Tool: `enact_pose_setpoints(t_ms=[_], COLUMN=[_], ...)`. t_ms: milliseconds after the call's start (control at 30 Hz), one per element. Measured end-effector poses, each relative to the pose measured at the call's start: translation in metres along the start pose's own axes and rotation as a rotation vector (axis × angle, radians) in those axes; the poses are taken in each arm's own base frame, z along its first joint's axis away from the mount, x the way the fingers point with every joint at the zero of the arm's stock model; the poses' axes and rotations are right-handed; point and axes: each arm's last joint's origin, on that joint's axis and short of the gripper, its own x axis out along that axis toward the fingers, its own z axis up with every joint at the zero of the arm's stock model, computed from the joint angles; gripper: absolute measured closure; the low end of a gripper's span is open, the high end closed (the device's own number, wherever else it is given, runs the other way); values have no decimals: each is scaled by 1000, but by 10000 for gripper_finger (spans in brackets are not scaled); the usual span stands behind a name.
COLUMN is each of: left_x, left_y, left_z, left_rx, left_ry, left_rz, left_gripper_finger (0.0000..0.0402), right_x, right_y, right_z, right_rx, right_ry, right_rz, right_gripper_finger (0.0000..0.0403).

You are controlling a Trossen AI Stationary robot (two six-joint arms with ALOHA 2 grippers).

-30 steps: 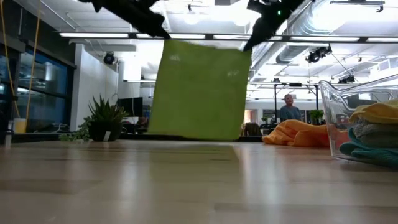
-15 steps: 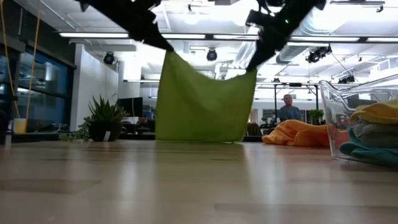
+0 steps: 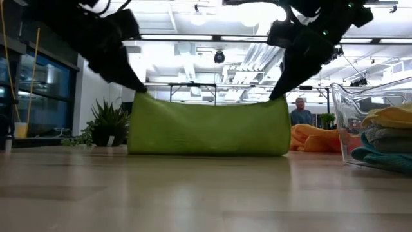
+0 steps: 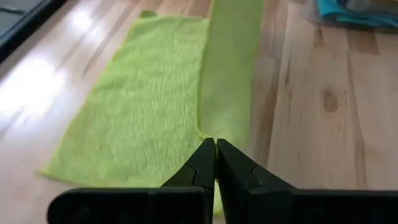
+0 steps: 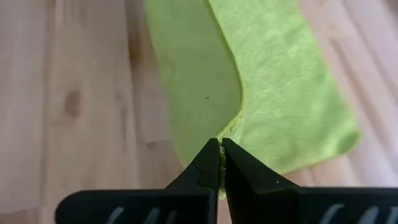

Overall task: Fold microfiber towels
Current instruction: Fold the green microfiber cloth

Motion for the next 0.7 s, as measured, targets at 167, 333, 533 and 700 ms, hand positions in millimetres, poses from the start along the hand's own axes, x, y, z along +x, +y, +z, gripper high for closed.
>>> enact_pose_setpoints(t_ms=[167,333,533,700], left_x=[0,0,1,5], left_y=[-3,-2,2,16], left_z=[-12,-16,-16,-14], left_rx=[-55,-121,-143,-213], left_ry=[16,49,51,54], left_rz=[36,48,85,165], left_gripper_finger=[401,401,401,401], right_x=[5,10,19,29], right_y=[4,3,3,3], right_z=[-11,-16,-18,-19], right_rx=[90,158,228,287], right_ry=[13,27,39,38], right_rz=[7,-21,-64,-116], right_gripper_finger=[403,403,403,403])
